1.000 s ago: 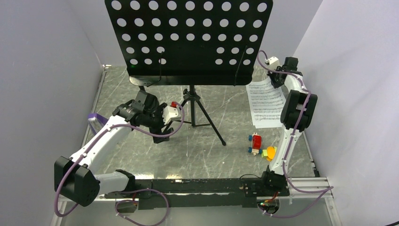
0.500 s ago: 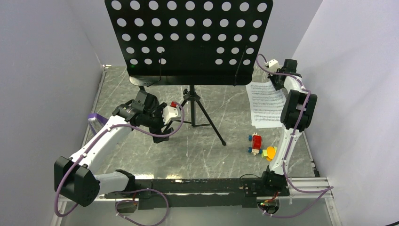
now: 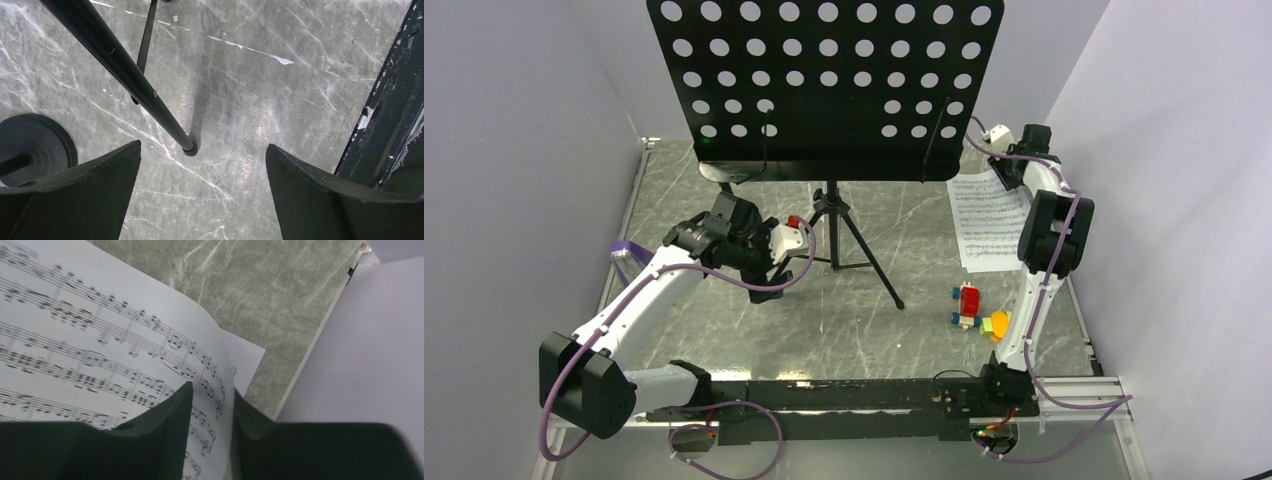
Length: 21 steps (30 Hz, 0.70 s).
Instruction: Pack up the instrument practice props
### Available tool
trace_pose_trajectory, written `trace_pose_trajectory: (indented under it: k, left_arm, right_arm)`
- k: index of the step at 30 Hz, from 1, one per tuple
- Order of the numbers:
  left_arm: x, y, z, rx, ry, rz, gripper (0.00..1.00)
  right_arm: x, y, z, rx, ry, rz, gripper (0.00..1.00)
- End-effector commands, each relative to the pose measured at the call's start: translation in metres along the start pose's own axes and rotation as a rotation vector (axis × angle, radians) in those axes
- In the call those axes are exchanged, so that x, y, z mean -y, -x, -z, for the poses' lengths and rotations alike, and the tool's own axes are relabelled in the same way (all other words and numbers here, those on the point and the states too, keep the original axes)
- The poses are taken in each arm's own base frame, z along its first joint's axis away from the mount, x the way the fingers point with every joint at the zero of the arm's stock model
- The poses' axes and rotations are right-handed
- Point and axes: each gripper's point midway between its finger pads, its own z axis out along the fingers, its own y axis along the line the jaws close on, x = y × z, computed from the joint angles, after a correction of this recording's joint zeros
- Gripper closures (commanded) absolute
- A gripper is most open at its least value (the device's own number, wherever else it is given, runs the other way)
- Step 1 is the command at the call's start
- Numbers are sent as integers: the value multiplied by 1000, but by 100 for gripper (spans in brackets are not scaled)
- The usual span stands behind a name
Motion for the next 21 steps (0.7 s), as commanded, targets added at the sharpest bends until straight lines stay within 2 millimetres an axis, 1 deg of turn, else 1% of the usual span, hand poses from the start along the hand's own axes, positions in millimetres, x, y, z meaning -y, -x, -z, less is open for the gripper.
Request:
trace_pose_trajectory:
  k: [1,3,5,6,8,10,12,13,14,15,16,18,21]
  left_arm:
    - [-5,4,10,21,51,-5,2]
    - [-3,5,13,40,66,-15,2]
    - [-4,10,19,83,103,-34,1]
    - [-6,13,21,102,127,-36,1]
    - [-12,20,23,139,169,-26,1]
    - [-17,27,25,180,205,-14,2]
    - [-23,37,27,234,238,-16,2]
    - [-25,42,28,263,254,-24,2]
    - [-28,48,30,292,272,-28,2]
    - [-30,53,31,319,284,-27,3]
    - [-31,57,33,343,295,-29,3]
    - [-32,61,31,375,296,-32,5]
    - [-35,69,27,420,295,-23,9]
  right_arm:
    - [18,18,5,25,-65,27,57]
    - [22,20,16,22,-90,-4,42]
    - [30,29,32,36,-129,-60,26]
    - [33,33,41,48,-148,-96,21]
    - [39,46,61,82,-180,-143,13]
    - [40,58,80,118,-183,-175,9]
    - [35,73,100,178,-155,-201,6]
    - [28,83,111,219,-113,-209,5]
    - [16,91,121,263,-49,-219,5]
    - [6,101,141,327,-4,-229,6]
    - [-12,109,156,404,73,-223,7]
    - [-62,112,179,517,232,-160,10]
    - [-147,107,202,559,484,-104,14]
